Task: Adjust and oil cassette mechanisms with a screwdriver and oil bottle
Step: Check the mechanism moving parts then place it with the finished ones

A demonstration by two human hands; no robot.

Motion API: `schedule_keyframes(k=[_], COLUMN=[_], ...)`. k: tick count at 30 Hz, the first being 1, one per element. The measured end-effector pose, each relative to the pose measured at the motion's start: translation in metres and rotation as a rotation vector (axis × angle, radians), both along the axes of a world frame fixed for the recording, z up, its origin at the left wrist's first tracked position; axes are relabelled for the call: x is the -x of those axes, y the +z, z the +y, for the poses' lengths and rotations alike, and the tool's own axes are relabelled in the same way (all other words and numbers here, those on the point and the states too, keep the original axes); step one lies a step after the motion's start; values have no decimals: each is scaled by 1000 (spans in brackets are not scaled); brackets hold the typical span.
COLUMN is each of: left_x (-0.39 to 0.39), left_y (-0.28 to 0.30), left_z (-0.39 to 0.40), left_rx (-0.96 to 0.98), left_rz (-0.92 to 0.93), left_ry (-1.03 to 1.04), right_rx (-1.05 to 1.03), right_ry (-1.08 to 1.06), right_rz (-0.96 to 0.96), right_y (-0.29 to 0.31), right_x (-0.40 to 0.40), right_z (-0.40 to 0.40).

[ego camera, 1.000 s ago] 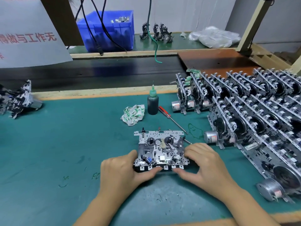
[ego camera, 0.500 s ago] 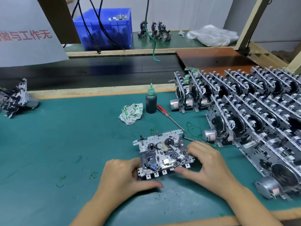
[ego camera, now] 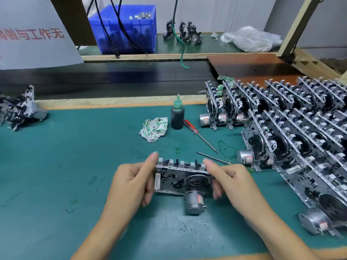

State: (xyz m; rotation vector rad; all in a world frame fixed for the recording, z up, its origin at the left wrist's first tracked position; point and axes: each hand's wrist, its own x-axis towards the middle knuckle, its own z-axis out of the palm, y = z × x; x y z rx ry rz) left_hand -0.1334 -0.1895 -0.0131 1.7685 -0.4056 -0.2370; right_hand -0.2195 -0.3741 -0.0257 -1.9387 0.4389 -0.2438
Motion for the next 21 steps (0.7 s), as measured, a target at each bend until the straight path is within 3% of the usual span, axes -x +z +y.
schedule_keyframes(k=[7, 9, 11, 13, 16, 19, 21], left_x=[0, 2, 2, 0, -4, -1, 1], left_y=[-3, -2, -1, 7, 18, 20, 20], left_z=[9, 14, 18, 19, 13, 0, -7], left_rx=[-104, -269, -471, -413, -251, -201, -185], left_rz=[124, 18, -243, -429, -557, -556, -542], left_ry=[-20, 15, 161, 239, 10, -213, -248], right_rx=[-8, 50, 230, 361, 257, 232, 166], right_ry=[30, 34, 7, -19, 169, 244, 224], right_rz=[42, 47, 24, -55, -59, -110, -142], right_y=[8, 10, 9, 10, 12, 8, 7], right_x=[1, 3, 7, 10, 11, 6, 3], right_z=[7, 8, 5, -1, -1, 4, 7])
